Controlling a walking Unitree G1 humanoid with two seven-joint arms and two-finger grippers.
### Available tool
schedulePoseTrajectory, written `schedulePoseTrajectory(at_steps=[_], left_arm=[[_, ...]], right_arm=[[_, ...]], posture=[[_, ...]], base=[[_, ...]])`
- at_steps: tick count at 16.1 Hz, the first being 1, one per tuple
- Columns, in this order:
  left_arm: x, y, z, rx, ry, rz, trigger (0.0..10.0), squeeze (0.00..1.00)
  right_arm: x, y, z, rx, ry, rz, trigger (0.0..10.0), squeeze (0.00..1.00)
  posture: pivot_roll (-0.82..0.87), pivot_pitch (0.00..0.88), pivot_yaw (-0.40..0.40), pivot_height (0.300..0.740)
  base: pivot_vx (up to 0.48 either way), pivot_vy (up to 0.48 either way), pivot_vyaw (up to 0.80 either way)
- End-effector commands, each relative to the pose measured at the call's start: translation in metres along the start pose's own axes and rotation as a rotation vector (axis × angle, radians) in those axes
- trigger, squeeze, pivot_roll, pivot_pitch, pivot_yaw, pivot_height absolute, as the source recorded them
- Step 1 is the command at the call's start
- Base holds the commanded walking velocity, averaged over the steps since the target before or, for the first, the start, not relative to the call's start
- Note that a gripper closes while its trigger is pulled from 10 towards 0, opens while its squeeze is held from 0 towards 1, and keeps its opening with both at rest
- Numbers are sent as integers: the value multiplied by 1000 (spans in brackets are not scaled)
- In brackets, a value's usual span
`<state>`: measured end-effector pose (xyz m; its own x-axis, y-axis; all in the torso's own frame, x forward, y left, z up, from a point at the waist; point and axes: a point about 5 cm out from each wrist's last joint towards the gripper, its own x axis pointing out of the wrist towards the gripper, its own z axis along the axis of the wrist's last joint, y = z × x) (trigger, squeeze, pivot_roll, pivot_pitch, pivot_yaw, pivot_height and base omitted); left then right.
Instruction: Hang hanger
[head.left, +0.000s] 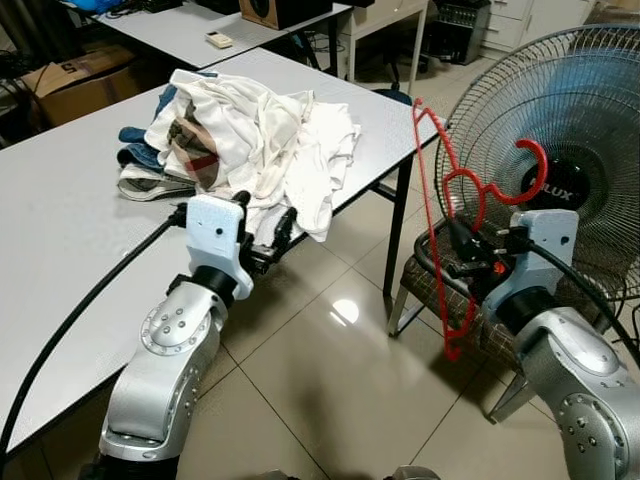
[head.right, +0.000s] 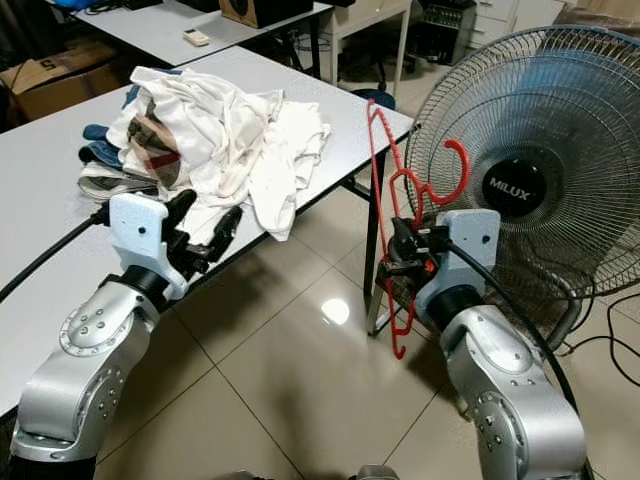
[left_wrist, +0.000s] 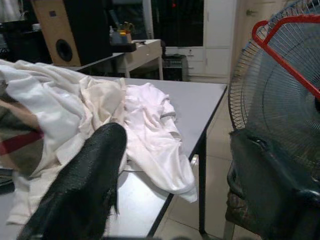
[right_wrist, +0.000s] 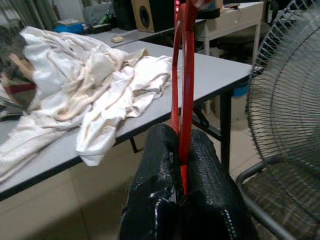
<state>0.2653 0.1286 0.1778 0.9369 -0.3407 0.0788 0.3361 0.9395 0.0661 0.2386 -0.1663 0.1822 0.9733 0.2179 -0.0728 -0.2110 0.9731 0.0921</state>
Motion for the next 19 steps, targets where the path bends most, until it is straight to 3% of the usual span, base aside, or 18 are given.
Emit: schedulePoseTrajectory(at_steps=[1,5,13,17,19], left_arm=[[0,1,-1,20,6,-2,10000,686],[6,-3,0,28,6,-18,10000,694],[10,-8,0,5,-7,-28,10000,690],[13,-12,0,-1,-12,-28,10000,690],[13,-10,1,1,-15,-29,10000,690]], right_arm=[[0,1,2,-28,1,1,10000,0],[2,-4,1,-172,41,-51,10000,0],[4,0,10,-170,18,-16,10000,0],[5,8,10,-193,9,67,10000,0],[5,7,12,-151,-15,49,10000,0]], posture=[[-172,92,85,740],[-171,101,97,740],[-200,103,86,740],[-193,97,86,740],[-184,98,88,740]], base=[[274,0,0],[308,0,0],[354,0,0],[358,0,0],[360,0,0]])
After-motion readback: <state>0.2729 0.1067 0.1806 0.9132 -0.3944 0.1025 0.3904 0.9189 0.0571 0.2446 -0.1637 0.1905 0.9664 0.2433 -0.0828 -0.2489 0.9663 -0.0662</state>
